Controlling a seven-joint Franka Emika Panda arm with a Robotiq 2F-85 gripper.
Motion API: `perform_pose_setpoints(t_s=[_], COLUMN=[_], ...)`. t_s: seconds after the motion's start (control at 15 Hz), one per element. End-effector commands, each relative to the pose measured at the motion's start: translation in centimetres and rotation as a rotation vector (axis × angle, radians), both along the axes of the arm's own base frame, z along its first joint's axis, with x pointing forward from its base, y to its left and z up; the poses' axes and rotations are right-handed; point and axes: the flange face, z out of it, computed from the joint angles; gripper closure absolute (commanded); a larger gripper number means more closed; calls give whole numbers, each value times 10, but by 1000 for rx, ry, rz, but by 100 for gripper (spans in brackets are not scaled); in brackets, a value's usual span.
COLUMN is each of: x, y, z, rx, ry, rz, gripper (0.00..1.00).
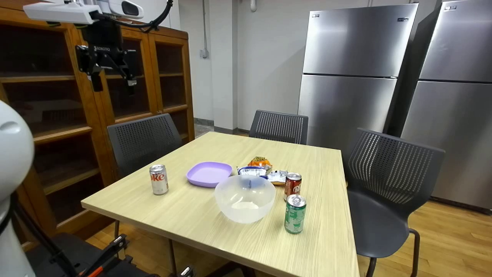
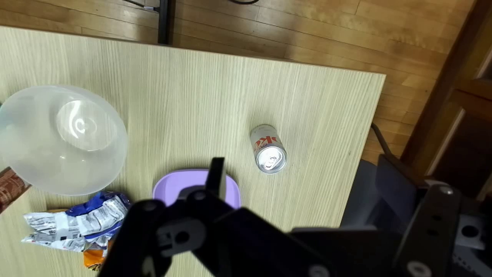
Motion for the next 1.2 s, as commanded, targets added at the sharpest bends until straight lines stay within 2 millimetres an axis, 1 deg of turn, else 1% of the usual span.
perform_pose_setpoints(t_s=[0.0,0.2,0.6,0.8,1.13], x=[0,1,12,20,34], y=[0,1,6,14,34], z=[1,-2,-21,-34,-61], rx=[0,-5,-26,-40,-93], ry=[1,2,15,7,-35], rz=[0,-8,-20,-29,-45], gripper=[0,0,0,0,0])
